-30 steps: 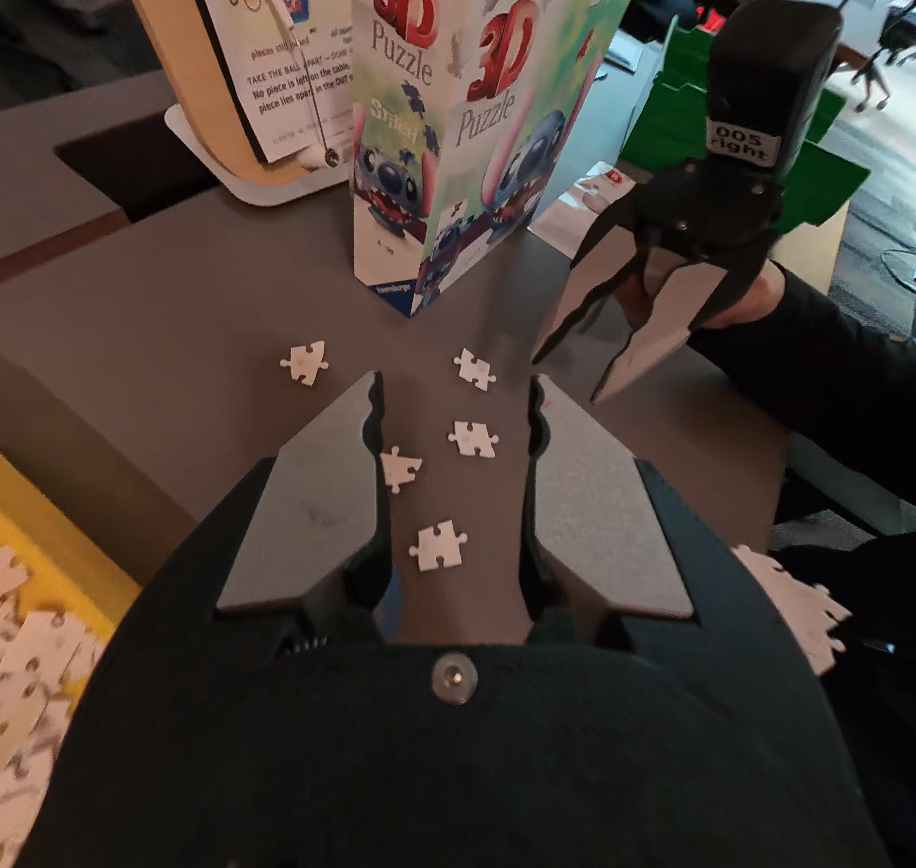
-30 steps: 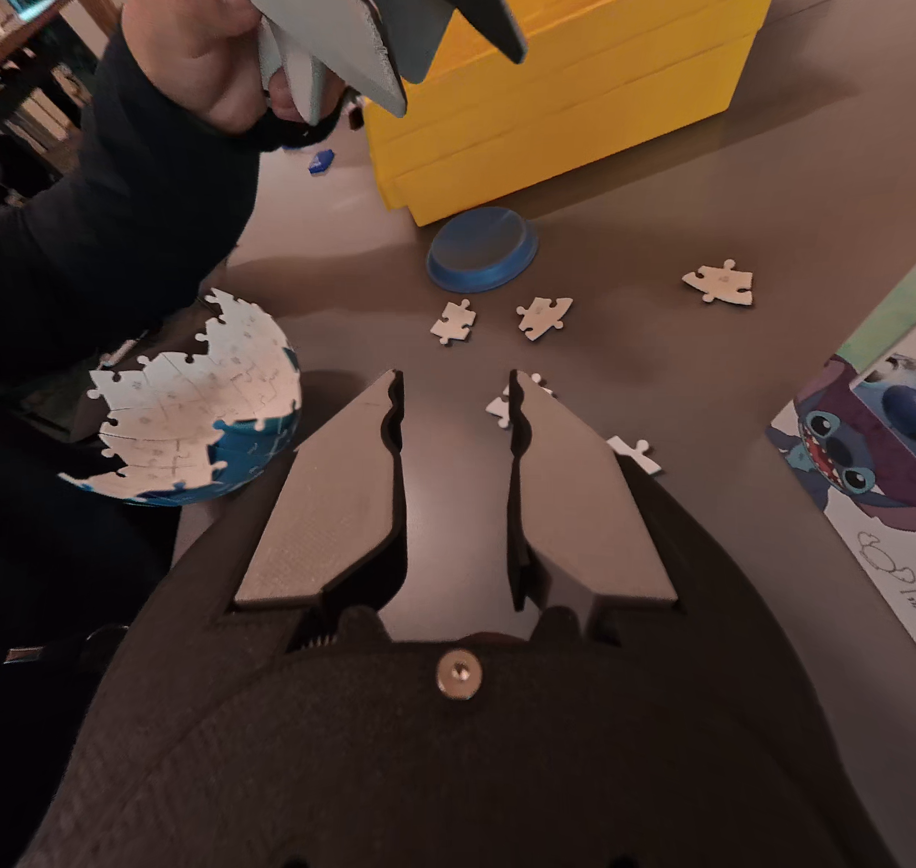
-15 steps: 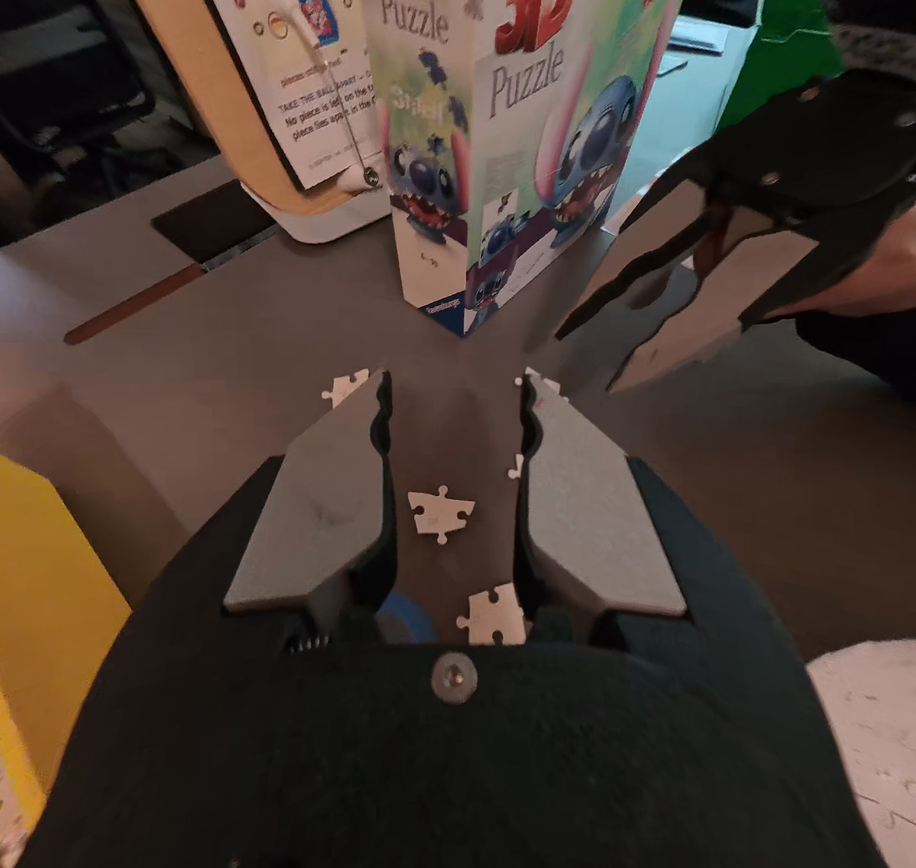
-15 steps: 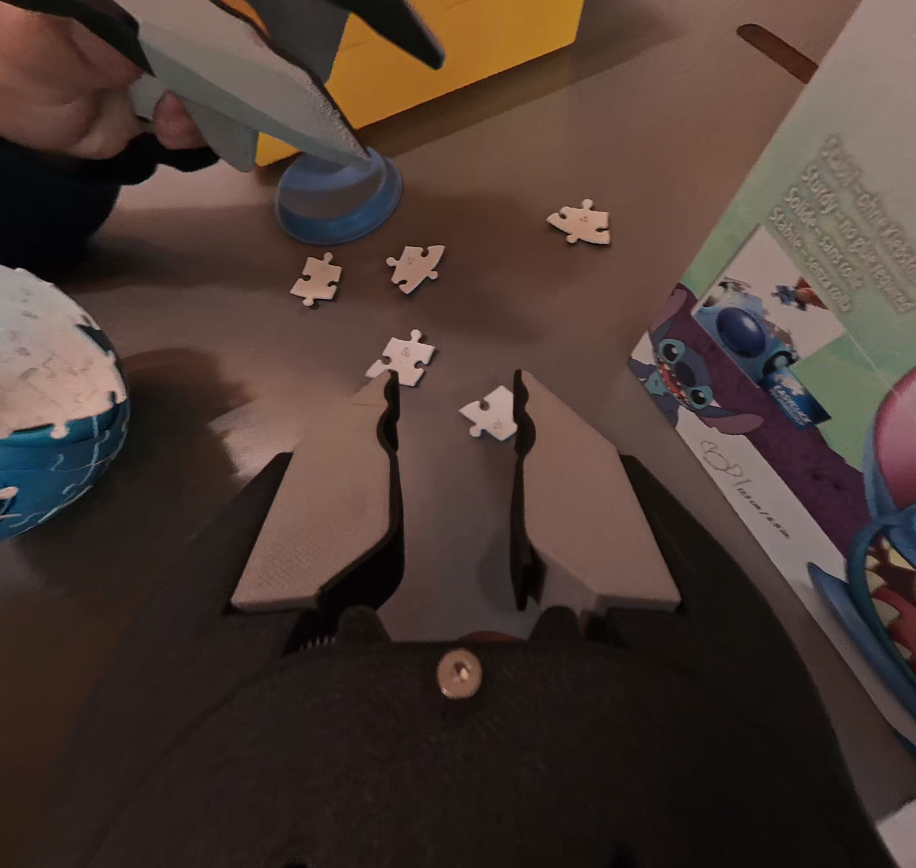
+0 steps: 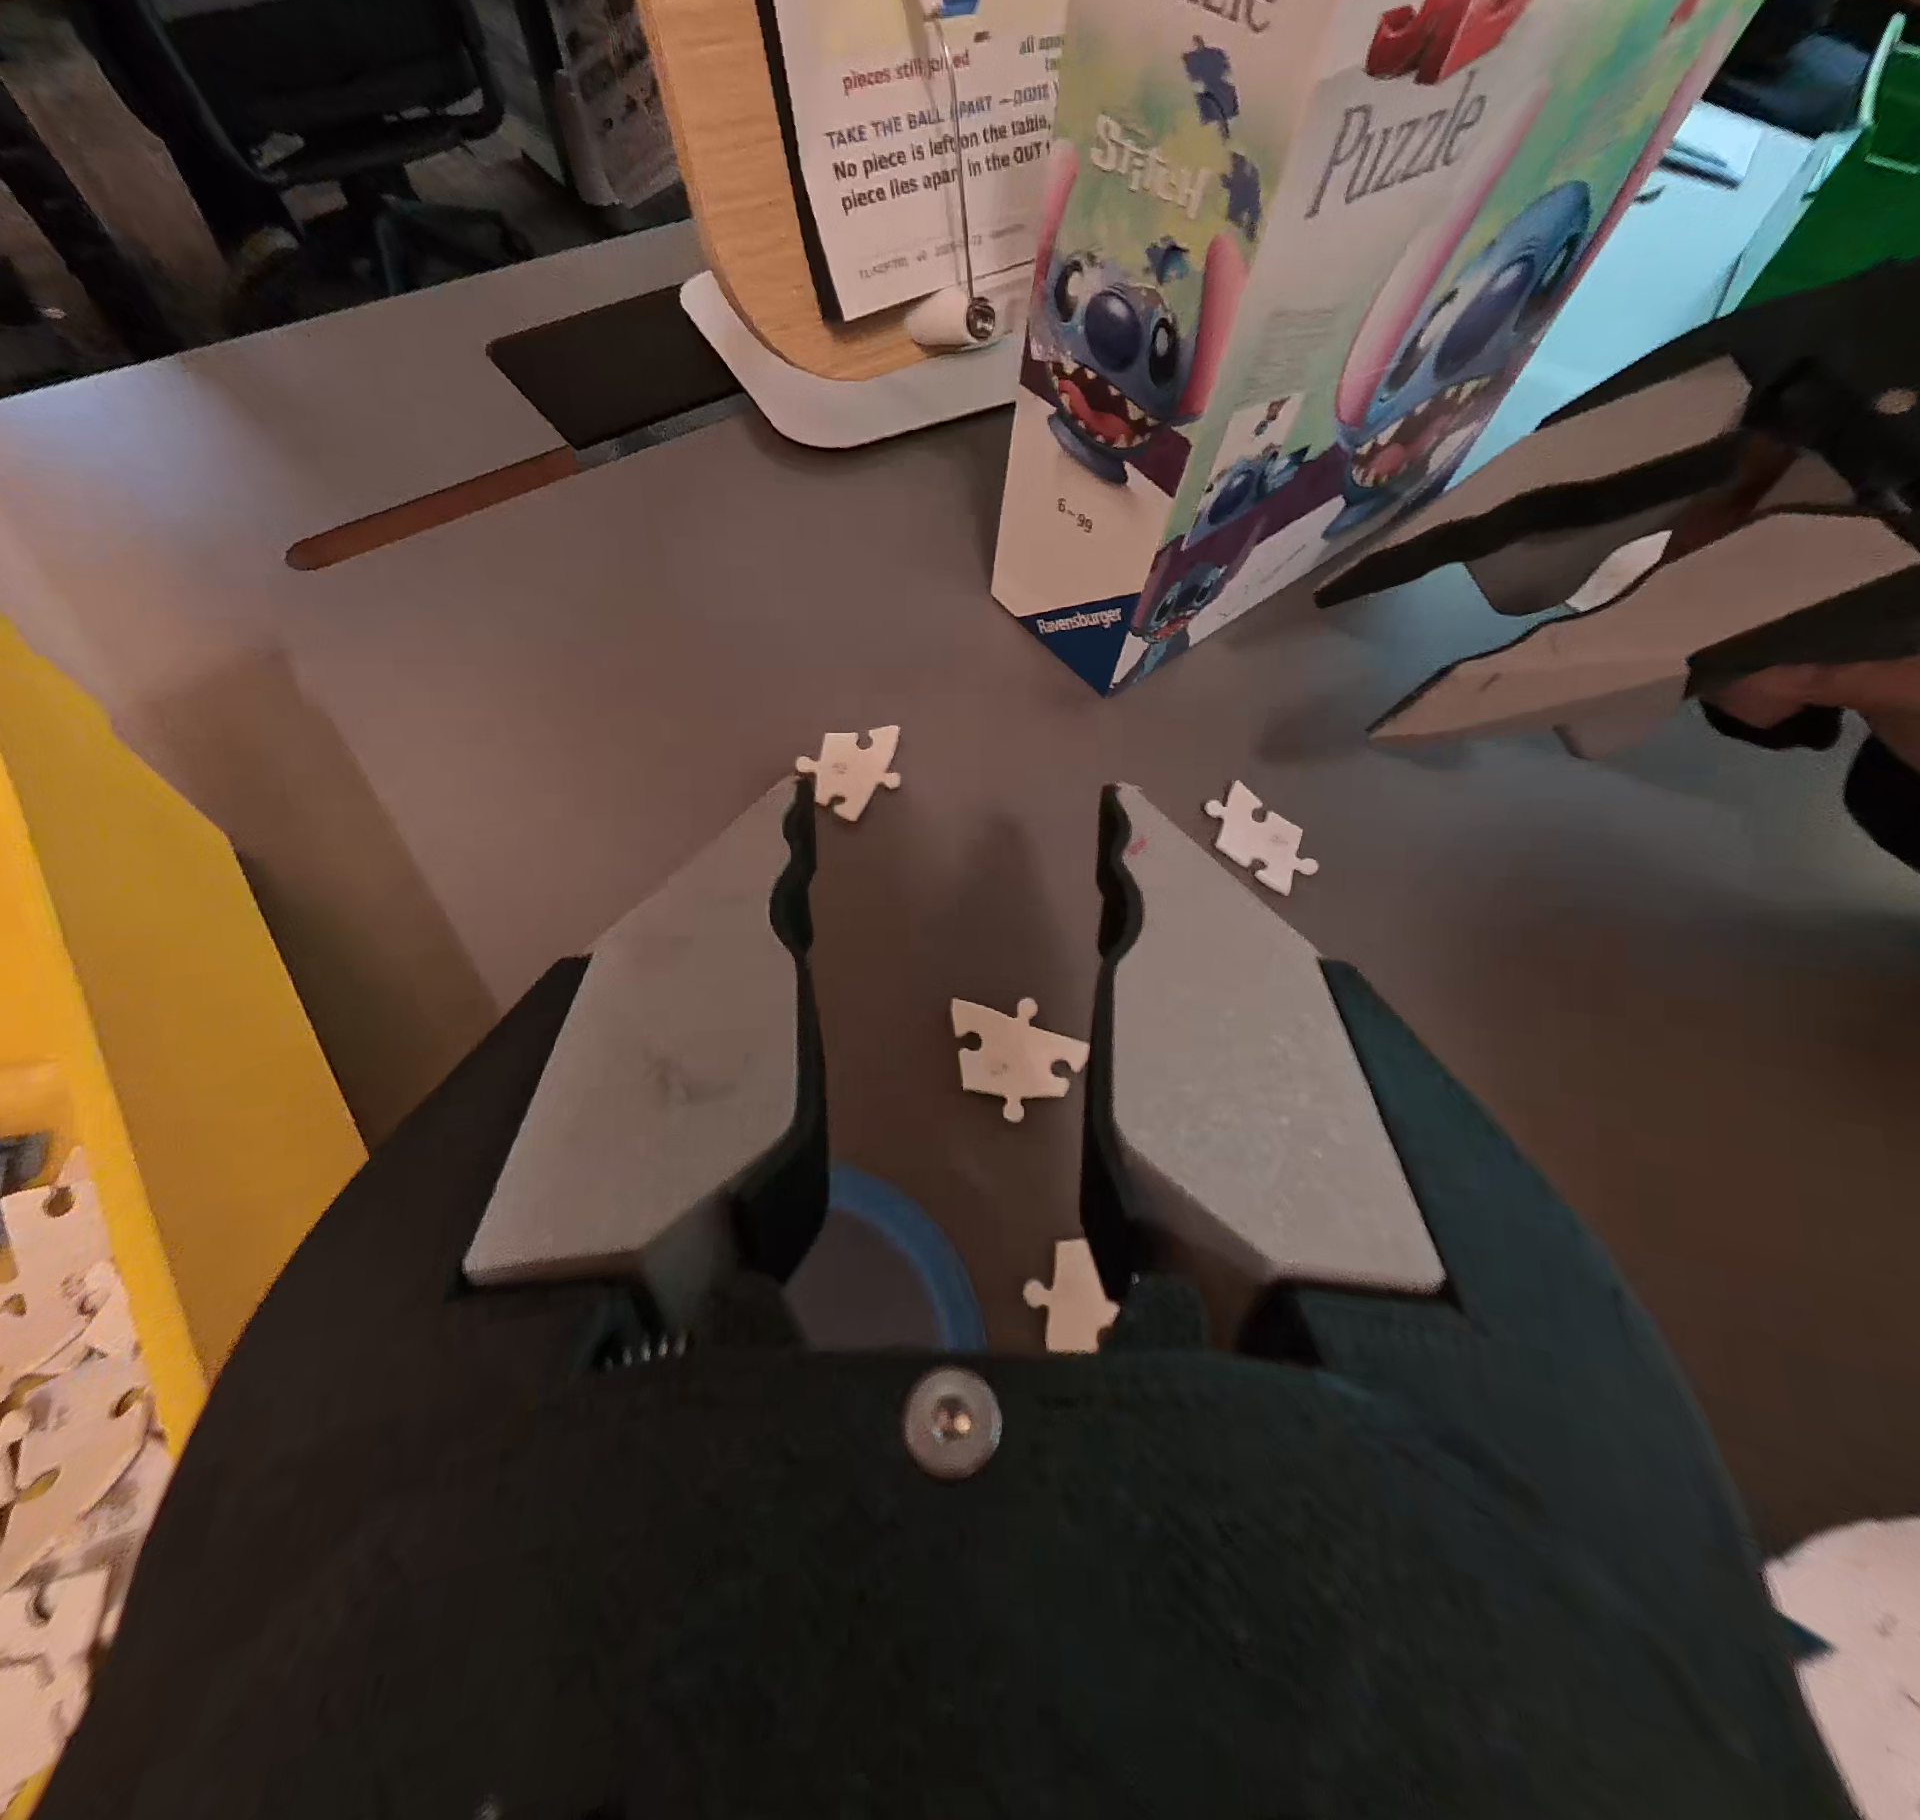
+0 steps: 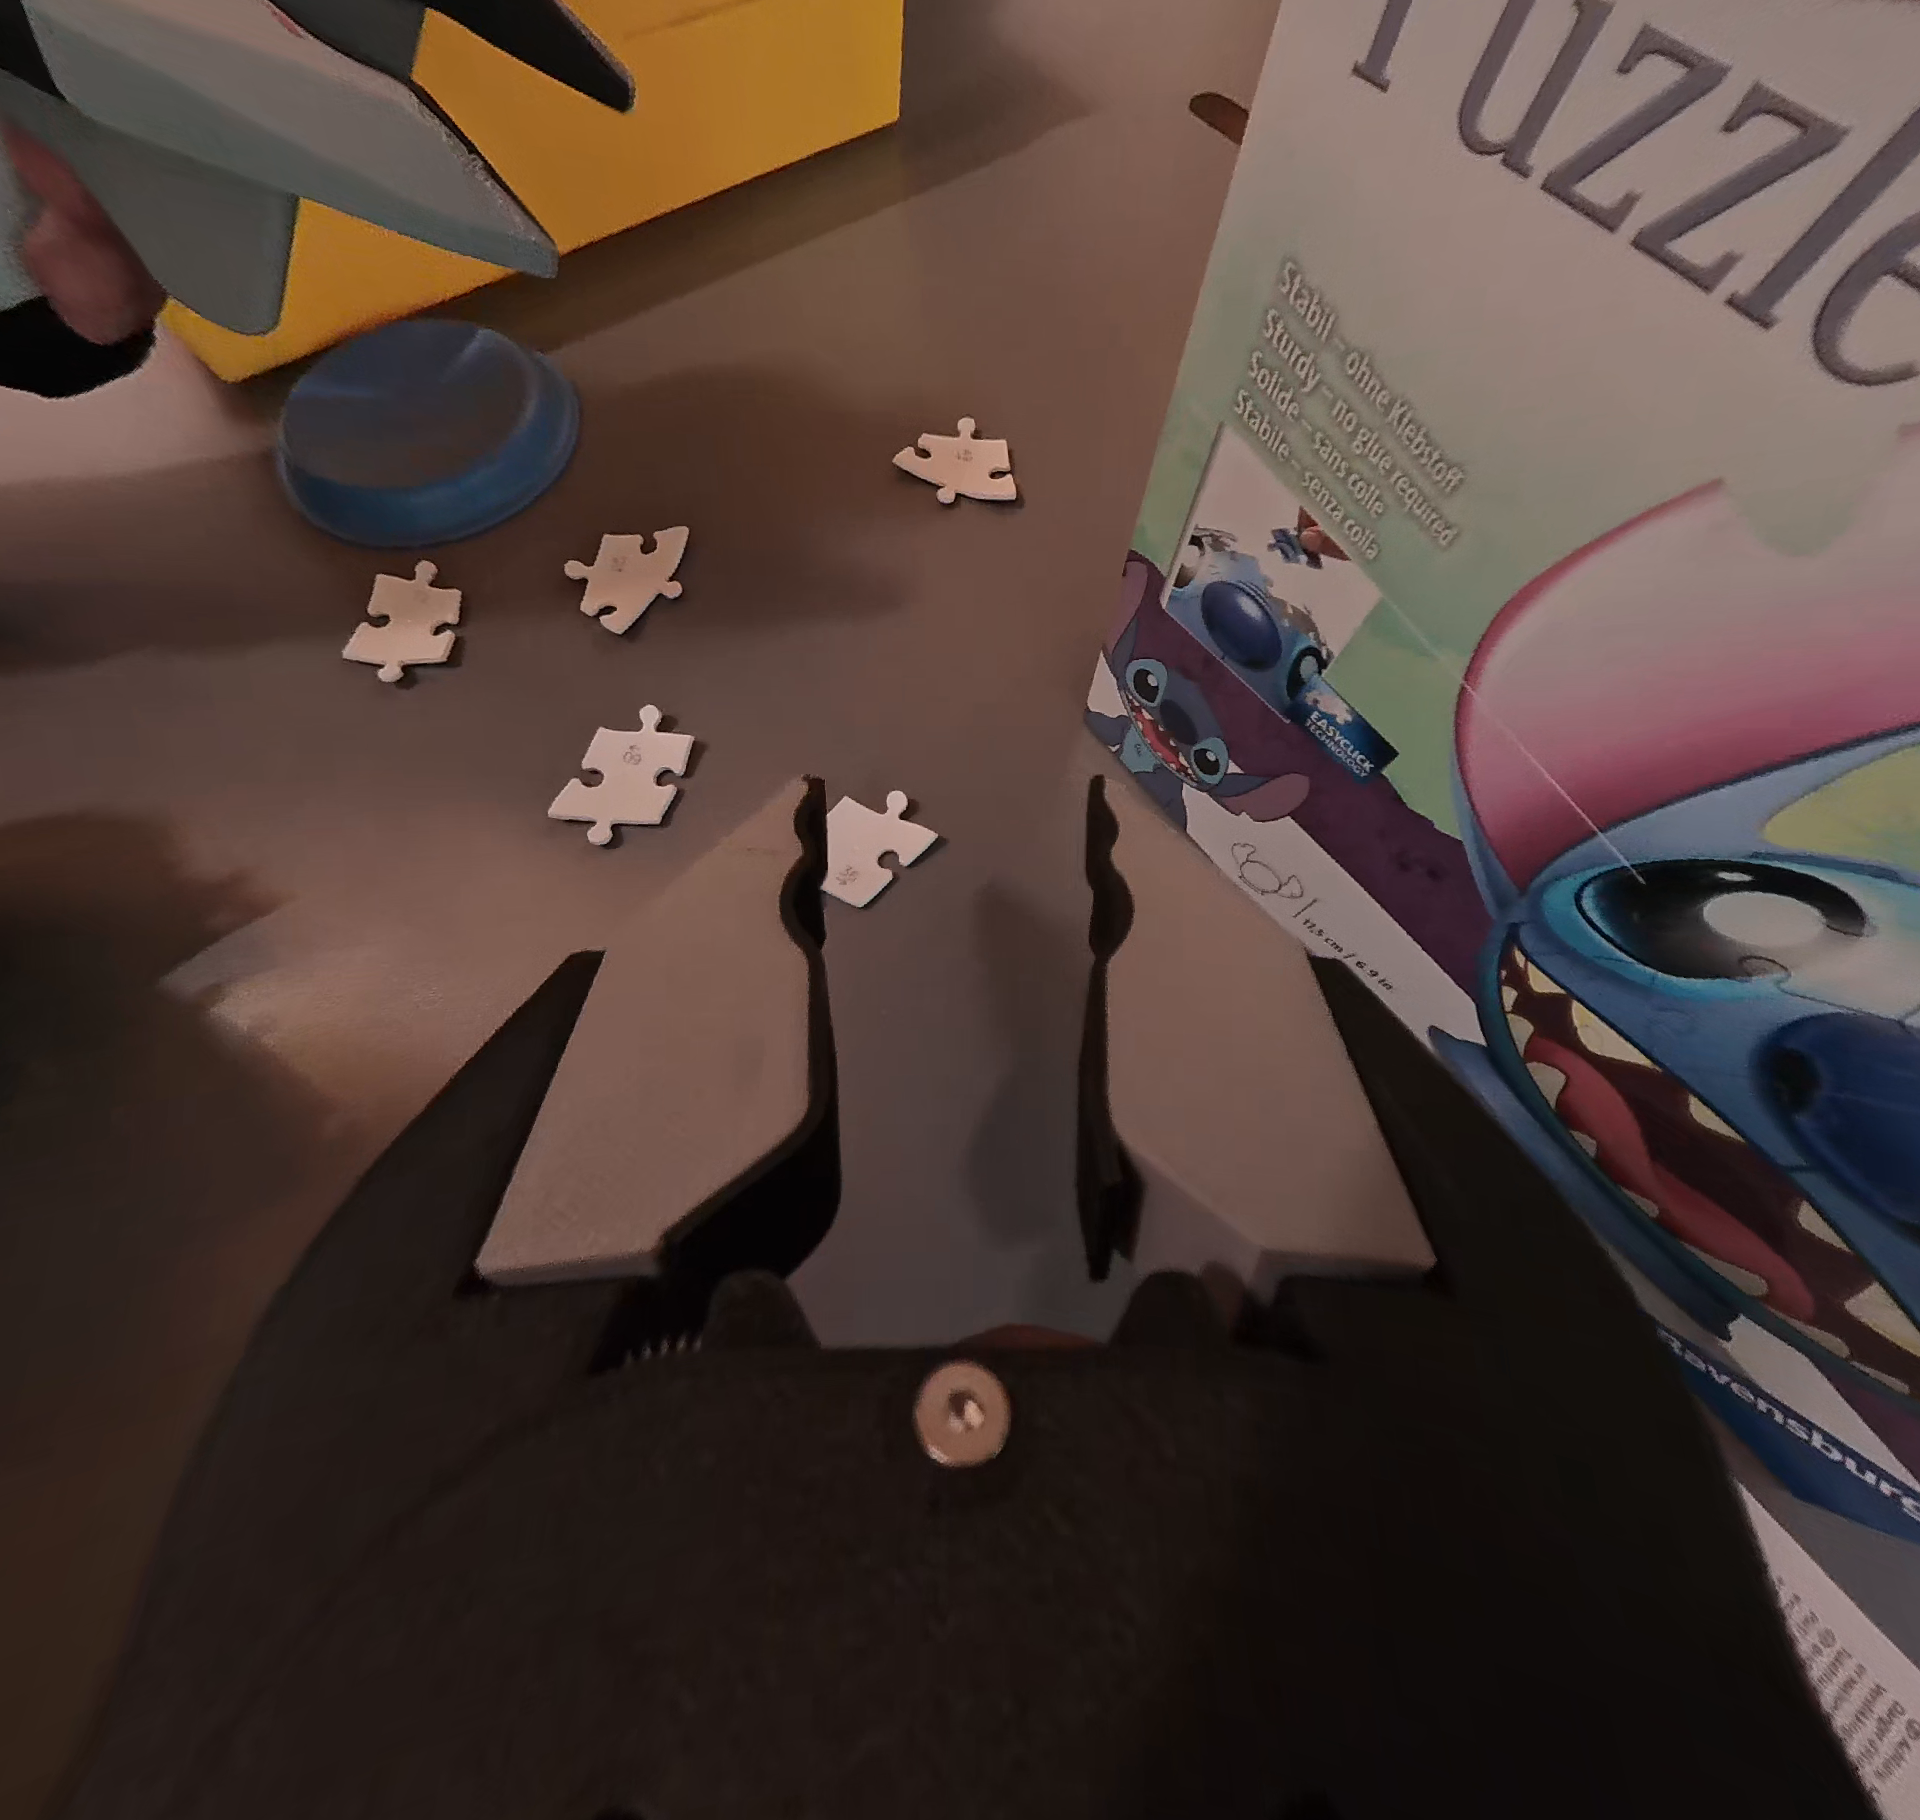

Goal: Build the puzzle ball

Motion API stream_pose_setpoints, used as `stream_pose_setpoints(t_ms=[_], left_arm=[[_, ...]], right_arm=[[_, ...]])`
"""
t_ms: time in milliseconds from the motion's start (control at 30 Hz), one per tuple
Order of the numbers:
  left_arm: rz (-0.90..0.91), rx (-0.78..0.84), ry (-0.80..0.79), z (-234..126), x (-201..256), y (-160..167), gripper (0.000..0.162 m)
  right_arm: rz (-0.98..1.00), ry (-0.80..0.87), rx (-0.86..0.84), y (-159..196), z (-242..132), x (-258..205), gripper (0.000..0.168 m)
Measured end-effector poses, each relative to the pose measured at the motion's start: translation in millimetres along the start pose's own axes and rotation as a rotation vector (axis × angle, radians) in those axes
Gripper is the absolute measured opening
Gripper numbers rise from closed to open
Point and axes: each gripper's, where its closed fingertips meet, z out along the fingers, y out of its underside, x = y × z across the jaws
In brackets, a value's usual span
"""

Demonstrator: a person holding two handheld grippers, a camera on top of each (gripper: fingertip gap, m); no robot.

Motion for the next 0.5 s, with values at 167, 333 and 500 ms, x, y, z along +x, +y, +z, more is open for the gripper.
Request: stream_pose_setpoints(t_ms=[167,333,500], left_arm=[[0.014,0.041,-0.012,-0.5,0.0,-5.0,0.054],[0.032,0.096,-0.016,-5.5,3.5,-15.1,0.053],[0.027,0.075,-0.013,-2.3,3.2,-10.5,0.053]], right_arm=[[-0.005,0.046,0.045,-6.6,-2.9,6.6,0.055],[-0.003,0.062,0.080,-12.1,-6.8,8.9,0.056],[-0.013,0.059,0.070,-10.5,-4.8,6.9,0.056]])
